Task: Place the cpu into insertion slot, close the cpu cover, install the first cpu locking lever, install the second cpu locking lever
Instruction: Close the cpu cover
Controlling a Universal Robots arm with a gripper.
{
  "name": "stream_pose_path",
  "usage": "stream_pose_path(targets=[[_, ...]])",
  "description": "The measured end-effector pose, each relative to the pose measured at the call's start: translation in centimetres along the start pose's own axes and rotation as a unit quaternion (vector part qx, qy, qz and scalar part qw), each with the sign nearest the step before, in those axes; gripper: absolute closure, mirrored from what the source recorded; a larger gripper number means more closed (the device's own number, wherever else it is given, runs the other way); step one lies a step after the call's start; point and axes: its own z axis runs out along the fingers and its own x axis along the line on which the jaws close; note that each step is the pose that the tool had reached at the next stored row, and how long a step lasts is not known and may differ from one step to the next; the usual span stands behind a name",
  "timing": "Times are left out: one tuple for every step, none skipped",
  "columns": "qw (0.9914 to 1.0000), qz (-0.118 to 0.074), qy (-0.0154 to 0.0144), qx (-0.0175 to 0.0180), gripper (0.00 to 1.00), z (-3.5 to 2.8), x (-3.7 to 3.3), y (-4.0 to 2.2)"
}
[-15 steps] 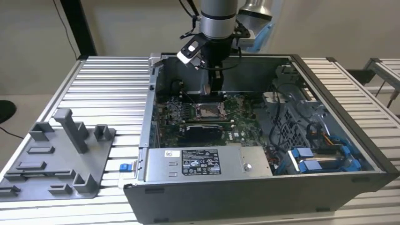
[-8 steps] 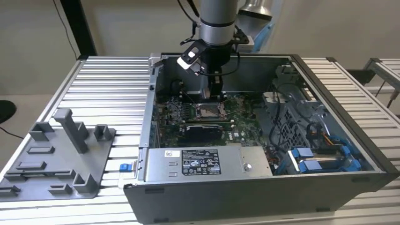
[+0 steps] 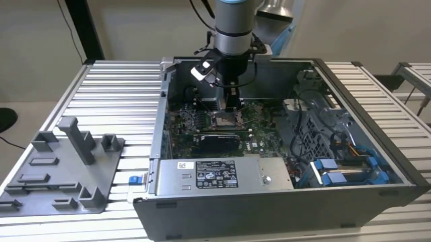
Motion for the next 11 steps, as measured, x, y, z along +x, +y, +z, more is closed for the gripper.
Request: stream_pose_path(targets=[[1.0, 0.0, 0.0, 0.0, 1.0, 0.17, -0.01, -0.02], [1.0, 0.0, 0.0, 0.0, 1.0, 0.35, -0.03, -0.03], [1.0, 0.0, 0.0, 0.0, 1.0, 0.55, -0.04, -0.04], [1.0, 0.0, 0.0, 0.0, 1.0, 0.73, -0.06, -0.05], [1.0, 0.0, -0.0001, 0.0, 1.0, 1.06, -0.09, -0.06], [1.0, 0.0, -0.0001, 0.0001, 1.0, 1.27, -0.1, -0.07], [1.0, 0.0, 0.0, 0.0, 1.0, 1.46, -0.11, -0.08], [1.0, 0.0, 0.0, 0.0, 1.0, 1.63, -0.13, -0.09], [1.0, 0.0, 0.0, 0.0, 1.0, 1.82, -0.15, -0.1], [1.0, 0.0, 0.0, 0.0, 1.0, 2.01, -0.17, -0.11], [1.0, 0.0, 0.0, 0.0, 1.0, 2.19, -0.18, -0.12]])
